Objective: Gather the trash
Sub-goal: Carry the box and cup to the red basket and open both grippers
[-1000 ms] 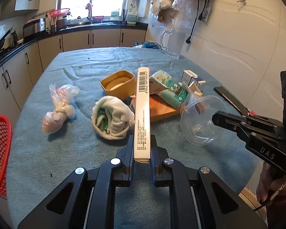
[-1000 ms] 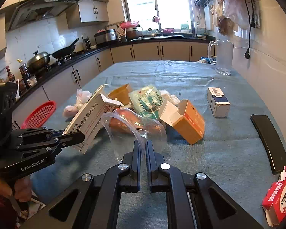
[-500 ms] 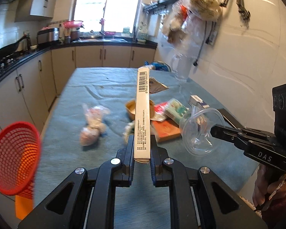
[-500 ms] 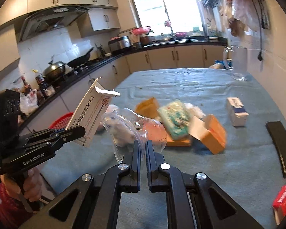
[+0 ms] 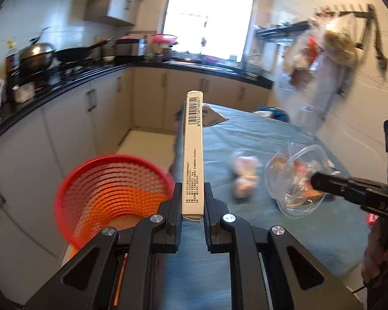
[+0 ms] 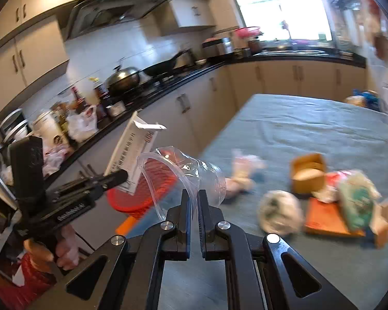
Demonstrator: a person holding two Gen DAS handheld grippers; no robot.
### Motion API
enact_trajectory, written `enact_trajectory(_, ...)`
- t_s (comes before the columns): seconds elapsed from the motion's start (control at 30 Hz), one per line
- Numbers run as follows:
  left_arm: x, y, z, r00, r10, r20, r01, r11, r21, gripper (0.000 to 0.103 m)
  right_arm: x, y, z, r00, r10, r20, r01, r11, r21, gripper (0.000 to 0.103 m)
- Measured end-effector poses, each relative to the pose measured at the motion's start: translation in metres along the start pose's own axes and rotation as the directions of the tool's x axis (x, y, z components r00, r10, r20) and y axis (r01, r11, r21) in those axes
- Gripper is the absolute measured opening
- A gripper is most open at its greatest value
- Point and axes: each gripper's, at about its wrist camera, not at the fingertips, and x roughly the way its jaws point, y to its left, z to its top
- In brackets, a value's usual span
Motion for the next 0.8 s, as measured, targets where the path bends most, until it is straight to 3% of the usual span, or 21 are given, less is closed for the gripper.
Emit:
enact_trajectory(0.27,0.022,0.074,-0.020,0.992,0.104,-0.074,-0.111,0.989,-0.094,0.013,0.087,0.045,0.015,0.991,0.090,-0.096,-0.093,0.995,-0.030,0.006)
enact_trajectory(0.5,0.049,0.109,-0.035,0.981,0.134,-0.138,-0.155,0.977,-0.147,0.013,0.155,0.048,0.015,0.980,0.077,-0.186,-0.076,0.997,0.014,0.006)
enact_trajectory(0.67,0.057,0.114,-0.038,0.980,0.135,-0.148,-0.158,0.974,-0.163,0.017,0.171,0.049,0.013,0.977,0.063,-0.206,-0.061,0.998,0.020,0.007)
enact_trajectory(0.7,0.057,0.114,-0.038,0.980,0.134,-0.147,-0.158,0.973,-0.165,0.028,0.171,0.048,0.013,0.976,0.064,-0.208,-0.062,0.998,0.018,0.009)
enact_trajectory(0.77,0.054,0.113,-0.037,0.980,0.146,-0.132,-0.167,0.972,-0.168,0.037,0.169,0.048,0.013,0.978,0.054,-0.203,-0.052,0.999,0.015,0.023)
enact_trajectory(0.8,0.053,0.112,-0.036,0.981,0.147,-0.127,-0.167,0.972,-0.165,0.037,0.166,0.046,0.013,0.980,0.054,-0.192,-0.050,0.998,0.023,0.042)
